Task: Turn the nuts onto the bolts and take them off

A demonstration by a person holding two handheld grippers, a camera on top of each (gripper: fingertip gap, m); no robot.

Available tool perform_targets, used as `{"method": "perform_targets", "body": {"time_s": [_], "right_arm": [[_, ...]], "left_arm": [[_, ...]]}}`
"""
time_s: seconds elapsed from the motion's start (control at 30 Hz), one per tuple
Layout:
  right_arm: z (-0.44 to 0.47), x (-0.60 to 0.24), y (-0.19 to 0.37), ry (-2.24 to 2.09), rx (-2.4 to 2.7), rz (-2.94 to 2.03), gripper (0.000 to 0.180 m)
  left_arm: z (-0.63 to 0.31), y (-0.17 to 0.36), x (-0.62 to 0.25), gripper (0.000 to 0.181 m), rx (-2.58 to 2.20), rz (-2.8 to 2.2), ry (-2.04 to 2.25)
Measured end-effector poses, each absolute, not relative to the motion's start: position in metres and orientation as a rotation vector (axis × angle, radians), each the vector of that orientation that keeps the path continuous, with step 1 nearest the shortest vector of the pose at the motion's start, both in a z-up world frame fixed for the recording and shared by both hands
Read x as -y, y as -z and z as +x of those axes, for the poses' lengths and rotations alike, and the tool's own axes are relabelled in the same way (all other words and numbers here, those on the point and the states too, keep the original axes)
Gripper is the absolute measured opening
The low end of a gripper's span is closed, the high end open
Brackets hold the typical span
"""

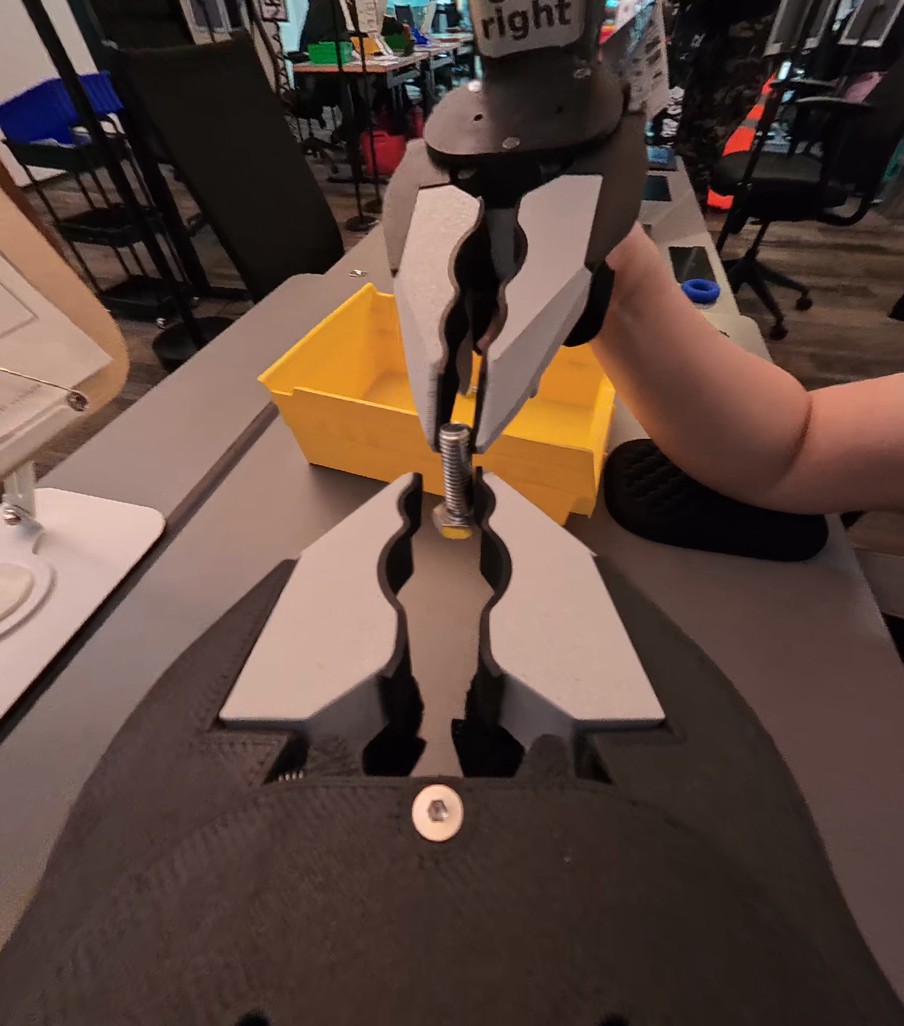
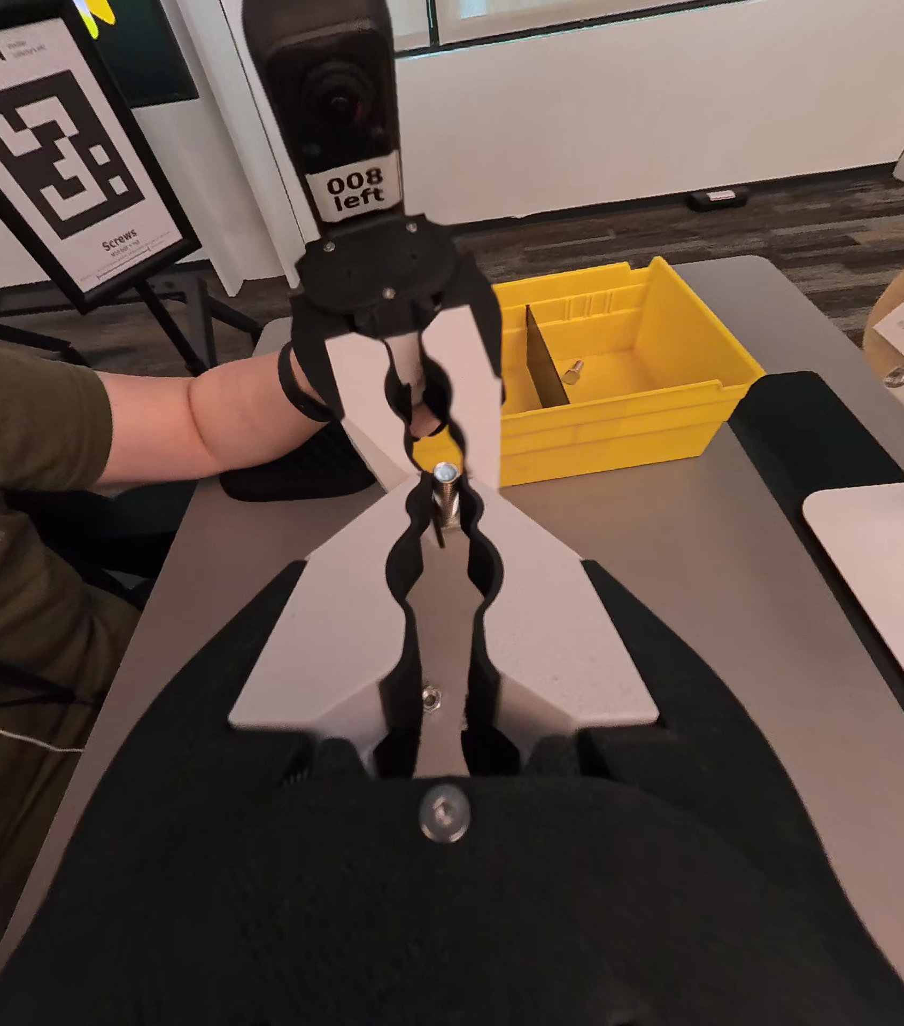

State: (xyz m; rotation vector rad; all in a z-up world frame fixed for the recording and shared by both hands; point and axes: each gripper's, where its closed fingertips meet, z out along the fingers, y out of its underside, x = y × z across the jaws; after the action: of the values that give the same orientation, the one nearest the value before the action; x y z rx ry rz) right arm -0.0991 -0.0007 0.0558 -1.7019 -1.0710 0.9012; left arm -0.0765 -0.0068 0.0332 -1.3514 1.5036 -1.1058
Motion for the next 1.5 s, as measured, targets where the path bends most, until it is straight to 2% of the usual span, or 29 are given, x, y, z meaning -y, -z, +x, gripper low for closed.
{"method": "perform_targets", "body": {"time_s": [0.13,0.73,1.37,1.43,1.5], "right_arm": [[-0.099,0.001,-0.056,-0.916,1.070,-1.702,0.007],[-0.108,0.010,-0.072,-0.958,1.081,-1.594,0.007],[-0.110,0.007,-0.057,-0.908,1.116,-1.662,0.008],[-0.109,0.002,-0.060,-0.846,1.102,-1.627,0.012],[-0.106,0.000,-0.059,-0.744,1.132,-1.599,0.030]], "left_arm": [[-0.076,-0.031,0.013,0.009,-1.526,-1.330,1.161],[-0.086,-0.049,0.024,0.007,-1.508,-1.313,1.324],[-0.089,-0.033,0.023,0.008,-1.567,-1.411,1.368],[-0.091,-0.036,0.018,0.007,-1.556,-1.408,1.310],[-0.101,-0.048,0.004,0.007,-1.532,-1.394,1.155]]}}
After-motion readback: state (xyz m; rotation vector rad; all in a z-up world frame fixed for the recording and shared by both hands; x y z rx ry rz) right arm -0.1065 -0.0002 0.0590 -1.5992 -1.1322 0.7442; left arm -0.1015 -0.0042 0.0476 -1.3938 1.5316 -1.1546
